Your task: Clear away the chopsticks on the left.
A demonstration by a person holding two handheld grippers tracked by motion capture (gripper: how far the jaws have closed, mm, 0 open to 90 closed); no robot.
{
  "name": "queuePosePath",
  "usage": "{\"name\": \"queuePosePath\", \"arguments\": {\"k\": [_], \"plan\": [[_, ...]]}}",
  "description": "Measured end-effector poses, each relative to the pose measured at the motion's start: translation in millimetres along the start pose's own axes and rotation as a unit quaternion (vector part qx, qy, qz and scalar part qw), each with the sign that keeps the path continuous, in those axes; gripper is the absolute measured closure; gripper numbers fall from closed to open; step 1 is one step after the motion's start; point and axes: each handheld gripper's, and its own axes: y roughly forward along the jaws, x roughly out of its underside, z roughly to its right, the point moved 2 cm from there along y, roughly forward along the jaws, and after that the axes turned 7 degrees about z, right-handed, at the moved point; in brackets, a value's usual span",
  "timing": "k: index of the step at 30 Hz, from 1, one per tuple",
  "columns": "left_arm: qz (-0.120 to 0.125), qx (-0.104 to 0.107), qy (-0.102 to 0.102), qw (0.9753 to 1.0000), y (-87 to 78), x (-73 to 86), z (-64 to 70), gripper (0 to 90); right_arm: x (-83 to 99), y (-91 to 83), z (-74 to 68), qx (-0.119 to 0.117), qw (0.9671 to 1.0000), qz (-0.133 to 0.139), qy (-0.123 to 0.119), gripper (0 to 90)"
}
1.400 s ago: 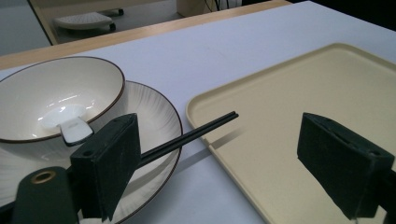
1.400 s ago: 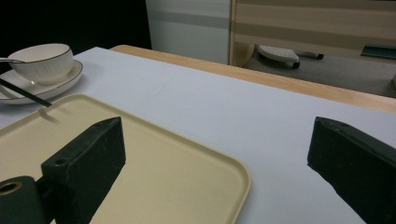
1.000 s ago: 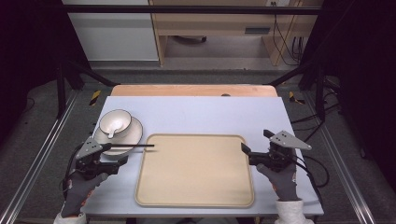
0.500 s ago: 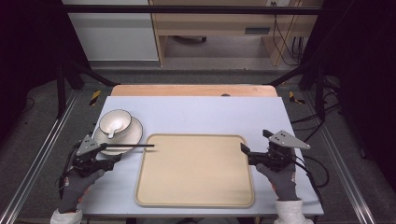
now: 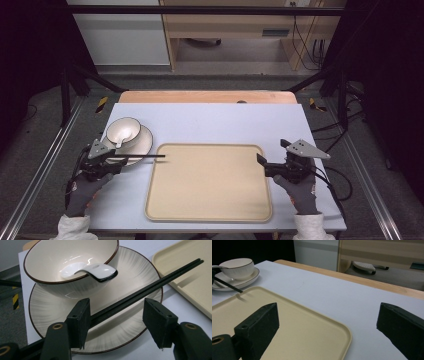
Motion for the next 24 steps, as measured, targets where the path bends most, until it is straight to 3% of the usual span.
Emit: {"name": "queuePosePath", "arguments": {"k": [17, 24], "plan": [[-0.007, 0.0, 0.009, 0.9999, 5.1, 2.5, -1.6, 43.1, -0.4, -0.5, -0.2, -0.001, 1.0, 0.001, 0.001, 4.3], [-0.022, 0.004, 0.016, 0.9996, 7.1, 3.4, 0.5, 44.8, -0.8, -1.2, 0.0, 0.0, 1.0, 0.001, 0.001, 4.3]]}}
